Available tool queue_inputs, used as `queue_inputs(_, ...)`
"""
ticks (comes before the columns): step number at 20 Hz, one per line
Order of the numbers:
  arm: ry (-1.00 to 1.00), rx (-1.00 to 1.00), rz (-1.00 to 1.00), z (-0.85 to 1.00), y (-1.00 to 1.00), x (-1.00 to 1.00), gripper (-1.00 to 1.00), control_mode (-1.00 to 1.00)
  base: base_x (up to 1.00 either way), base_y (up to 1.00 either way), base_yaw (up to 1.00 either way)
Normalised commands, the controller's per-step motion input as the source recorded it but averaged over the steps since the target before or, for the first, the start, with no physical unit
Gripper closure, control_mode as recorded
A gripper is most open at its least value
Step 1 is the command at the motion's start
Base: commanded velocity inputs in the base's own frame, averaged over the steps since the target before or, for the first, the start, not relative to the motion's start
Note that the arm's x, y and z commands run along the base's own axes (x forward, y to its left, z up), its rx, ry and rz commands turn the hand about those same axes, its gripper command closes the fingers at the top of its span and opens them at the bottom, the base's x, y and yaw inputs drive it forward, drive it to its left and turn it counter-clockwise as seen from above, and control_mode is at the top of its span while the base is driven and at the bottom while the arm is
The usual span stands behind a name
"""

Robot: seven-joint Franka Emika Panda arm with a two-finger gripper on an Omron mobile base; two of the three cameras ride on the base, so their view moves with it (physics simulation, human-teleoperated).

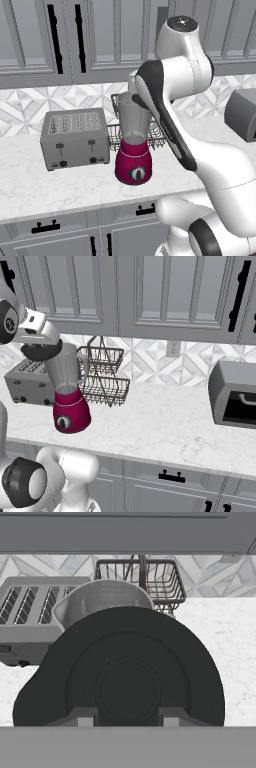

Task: Close the lid blender by securely placing the lid on top.

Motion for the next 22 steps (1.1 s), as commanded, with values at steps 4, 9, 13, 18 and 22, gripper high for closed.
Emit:
queue_inputs(4,0.02,0.0,0.0,-0.13,0.1,0.26,1.0,-1.0,0.0,0.0,0.0)
queue_inputs(9,0.0,0.0,0.0,-0.06,0.0,0.24,1.0,-1.0,0.0,0.0,0.0)
queue_inputs(13,0.0,0.0,0.0,-0.09,0.0,0.28,1.0,-1.0,0.0,0.0,0.0)
queue_inputs(18,0.0,0.0,0.0,-0.11,0.0,0.29,1.0,-1.0,0.0,0.0,0.0)
queue_inputs(22,0.0,0.0,0.0,-0.06,0.01,0.27,1.0,-1.0,0.0,0.0,0.0)
